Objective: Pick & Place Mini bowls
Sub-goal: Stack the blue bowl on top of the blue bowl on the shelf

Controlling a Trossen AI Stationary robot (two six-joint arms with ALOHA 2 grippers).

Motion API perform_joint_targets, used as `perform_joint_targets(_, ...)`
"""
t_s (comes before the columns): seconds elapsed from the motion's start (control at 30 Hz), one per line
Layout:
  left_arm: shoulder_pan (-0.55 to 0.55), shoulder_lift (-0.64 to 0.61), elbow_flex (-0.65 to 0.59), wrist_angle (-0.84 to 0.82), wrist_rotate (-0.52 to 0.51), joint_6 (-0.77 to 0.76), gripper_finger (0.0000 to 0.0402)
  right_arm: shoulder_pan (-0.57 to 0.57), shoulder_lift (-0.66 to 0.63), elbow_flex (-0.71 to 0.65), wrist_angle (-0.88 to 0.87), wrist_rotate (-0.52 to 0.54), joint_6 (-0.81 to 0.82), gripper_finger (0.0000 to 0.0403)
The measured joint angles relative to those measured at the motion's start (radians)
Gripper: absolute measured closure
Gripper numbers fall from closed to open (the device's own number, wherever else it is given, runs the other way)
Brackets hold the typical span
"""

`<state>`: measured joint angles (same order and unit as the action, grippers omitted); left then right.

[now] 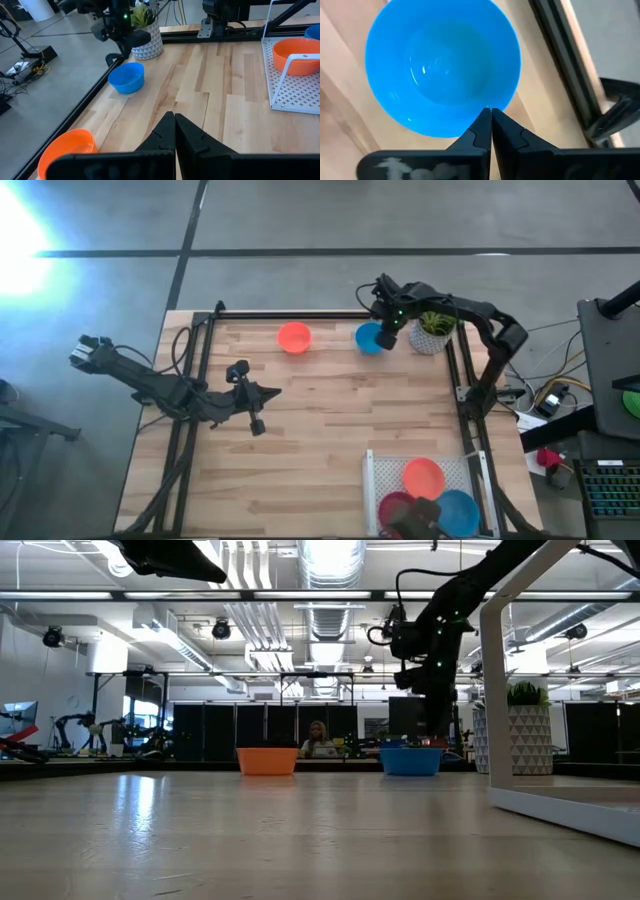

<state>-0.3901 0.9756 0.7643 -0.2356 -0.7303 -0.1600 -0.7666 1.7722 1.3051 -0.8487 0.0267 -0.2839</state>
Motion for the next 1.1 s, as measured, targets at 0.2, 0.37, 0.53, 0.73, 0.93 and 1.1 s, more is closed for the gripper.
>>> perform_joint_targets(0.2, 0.000, 0.000, 0.000, 0.000, 0.000, 0.000, 0.0402, 0.000, 0.026, 0.000, 0.015, 0.001, 0.057, 0.0374)
perform_joint_targets(0.37, 0.000, 0.000, 0.000, 0.000, 0.000, 0.000, 0.0402, 0.000, 0.026, 0.000, 0.021, 0.006, 0.076, 0.0328)
perform_joint_targets(0.53, 0.000, 0.000, 0.000, 0.000, 0.001, 0.000, 0.0402, -0.011, 0.030, 0.000, 0.026, 0.078, 0.156, 0.0289)
perform_joint_targets(0.73, 0.000, 0.000, 0.000, 0.000, 0.001, 0.000, 0.0402, -0.027, 0.051, 0.000, 0.028, 0.019, 0.174, 0.0270)
perform_joint_targets(0.93, 0.000, 0.000, 0.000, -0.001, 0.001, 0.000, 0.0402, -0.029, 0.086, 0.000, 0.029, -0.005, 0.162, 0.0268)
perform_joint_targets(1.1, 0.000, 0.000, 0.000, -0.001, 0.000, 0.000, 0.0402, -0.029, 0.107, 0.000, 0.034, -0.002, 0.124, 0.0269)
